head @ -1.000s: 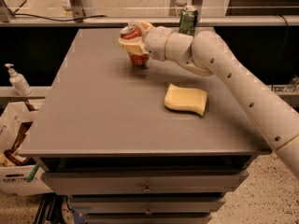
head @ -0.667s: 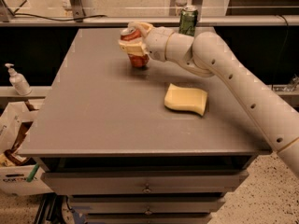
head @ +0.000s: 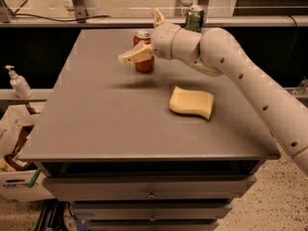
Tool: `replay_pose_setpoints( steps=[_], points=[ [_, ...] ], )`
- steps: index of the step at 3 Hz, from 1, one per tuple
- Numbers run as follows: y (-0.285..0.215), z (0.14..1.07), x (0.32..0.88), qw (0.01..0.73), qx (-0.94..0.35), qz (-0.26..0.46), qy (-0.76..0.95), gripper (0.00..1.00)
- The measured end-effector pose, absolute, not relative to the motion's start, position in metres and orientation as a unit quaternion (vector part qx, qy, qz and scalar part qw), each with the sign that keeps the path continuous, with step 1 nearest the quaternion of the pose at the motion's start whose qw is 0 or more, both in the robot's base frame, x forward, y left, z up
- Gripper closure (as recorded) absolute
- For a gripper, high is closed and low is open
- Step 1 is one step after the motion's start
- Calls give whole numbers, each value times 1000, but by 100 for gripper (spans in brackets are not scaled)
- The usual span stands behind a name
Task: Place coke can upright
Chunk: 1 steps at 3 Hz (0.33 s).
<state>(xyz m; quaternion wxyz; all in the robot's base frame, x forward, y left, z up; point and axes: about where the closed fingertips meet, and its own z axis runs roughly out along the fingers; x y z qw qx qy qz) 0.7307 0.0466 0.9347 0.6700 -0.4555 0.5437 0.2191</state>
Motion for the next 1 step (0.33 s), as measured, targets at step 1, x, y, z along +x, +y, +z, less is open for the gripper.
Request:
replay_pose_setpoints(
  steps=[1],
  points=[
    [47,936,730,670,-456,218,543,0]
  ],
)
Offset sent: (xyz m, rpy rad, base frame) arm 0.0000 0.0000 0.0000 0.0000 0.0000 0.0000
